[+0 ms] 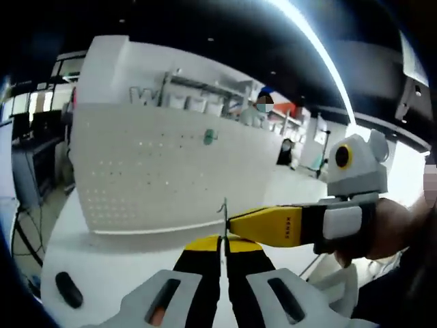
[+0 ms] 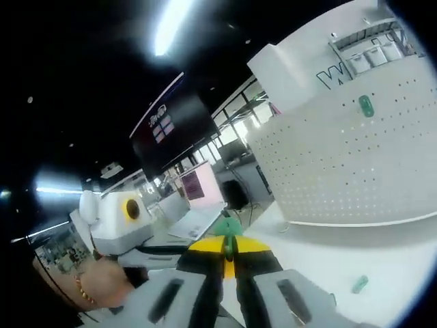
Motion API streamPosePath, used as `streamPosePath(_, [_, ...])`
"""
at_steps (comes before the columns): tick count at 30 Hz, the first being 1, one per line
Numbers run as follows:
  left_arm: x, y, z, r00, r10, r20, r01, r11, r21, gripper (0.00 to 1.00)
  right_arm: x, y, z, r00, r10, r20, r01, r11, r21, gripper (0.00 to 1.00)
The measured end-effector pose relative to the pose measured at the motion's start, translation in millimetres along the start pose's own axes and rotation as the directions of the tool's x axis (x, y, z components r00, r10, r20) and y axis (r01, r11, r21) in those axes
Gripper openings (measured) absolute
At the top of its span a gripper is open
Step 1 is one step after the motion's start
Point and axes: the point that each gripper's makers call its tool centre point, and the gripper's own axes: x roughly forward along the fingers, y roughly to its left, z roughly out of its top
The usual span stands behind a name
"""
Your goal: Insert the hook assembly into the mounting plate slot until the hook locks in place.
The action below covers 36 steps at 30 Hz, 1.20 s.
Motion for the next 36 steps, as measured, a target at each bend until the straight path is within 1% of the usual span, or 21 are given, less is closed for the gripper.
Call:
streamPosePath(3, [-1, 1.8, -0.7, 1.0, 0.009, -0.002, -0.009, 1.0, -0.01, 0.01, 1, 1, -0.7, 1.0, 0.0, 0.004, 0.0, 1.0, -0.008, 0.01])
streamPosePath(7, [-1, 3.4, -2.9, 1.0, 0.009, -0.003, -0.009, 1.0, -0.014, 0.02, 3, 1, -3.1, 1.0, -0.003, 0.006, 0.003, 1.0, 0.002, 0.0])
streamPosePath(9, [-1, 4.8, -4.0, 1.0, 0.02, 0.003, -0.02, 1.0, 0.016, 0.03, 4, 1, -3.8, 1.0, -0.001, 0.001, 0.001, 1.0, 0.008, 0.0])
streamPosePath(11, [0, 5.3, -5.1, 1.0, 0.028, -0.005, -0.028, 0.998, 0.047, 0.03, 5, 1, -4.7, 1.0, 0.001, -0.009, -0.001, 1.0, -0.008, 0.0])
streamPosePath(14, [-1, 3.5, -3.8, 1.0, 0.009, -0.006, -0.008, 0.996, 0.083, 0.05, 4, 0, -3.5, 1.0, 0.006, -0.012, -0.006, 1.0, -0.025, 0.0])
streamPosePath(15, [-1, 2.3, -4.7, 1.0, -0.001, -0.012, 0.002, 0.996, 0.089, 0.07, 4, 1, -3.2, 1.0, 0.009, -0.013, -0.009, 1.0, -0.029, 0.0])
streamPosePath(17, [0, 1.7, -5.5, 1.0, -0.009, -0.015, 0.011, 0.996, 0.093, 0.17, 4, 0, -2.7, 1.0, 0.011, -0.018, -0.012, 0.999, -0.046, 0.0])
streamPosePath(21, [1, 1.6, -9.3, 1.0, -0.011, -0.019, 0.014, 0.992, 0.123, 0.32, 4, -1, -3.3, 0.999, 0.014, -0.029, -0.016, 0.997, -0.074, 0.0])
streamPosePath(22, [0, 0.8, -10.1, 1.0, -0.016, -0.02, 0.018, 0.993, 0.12, 0.37, 4, -2, -3.5, 0.999, 0.015, -0.032, -0.017, 0.997, -0.077, 0.0])
streamPosePath(25, [-1, -1.8, -10.7, 0.999, -0.036, -0.008, 0.037, 0.996, 0.087, 0.5, 4, -2, -4.2, 0.999, 0.017, -0.04, -0.02, 0.996, -0.089, 0.0])
streamPosePath(27, [-1, -2.7, -11.4, 0.999, -0.04, -0.011, 0.04, 0.995, 0.087, 0.59, 4, -4, -4.0, 0.999, 0.012, -0.04, -0.016, 0.996, -0.093, 0.0])
streamPosePath(29, [-2, -2.2, -14.1, 0.999, -0.039, -0.022, 0.04, 0.997, 0.065, 0.72, 4, -6, -3.5, 0.999, 0.012, -0.041, -0.015, 0.996, -0.087, 0.0])
streamPosePath(30, [-2, -0.5, -13.8, 0.999, -0.031, -0.015, 0.031, 0.998, 0.051, 0.8, 3, -9, -3.1, 0.999, 0.006, -0.04, -0.009, 0.996, -0.091, 0.0])
streamPosePath(31, [-2, 0.8, -14.4, 1.0, -0.027, -0.014, 0.028, 0.998, 0.047, 0.84, 3, -11, -3.1, 0.999, 0.004, -0.039, -0.007, 0.996, -0.089, 0.0])
streamPosePath(33, [-3, 2.6, -16.1, 0.999, -0.027, -0.02, 0.028, 0.998, 0.049, 0.87, 2, -17, -2.9, 0.999, -0.005, -0.039, 0.003, 0.997, -0.075, 0.0])
streamPosePath(36, [-5, 5.8, -17.6, 1.0, -0.022, -0.022, 0.023, 0.999, 0.047, 0.92, -1, -24, 0.0, 0.999, -0.021, -0.033, 0.019, 0.997, -0.08, 0.0])
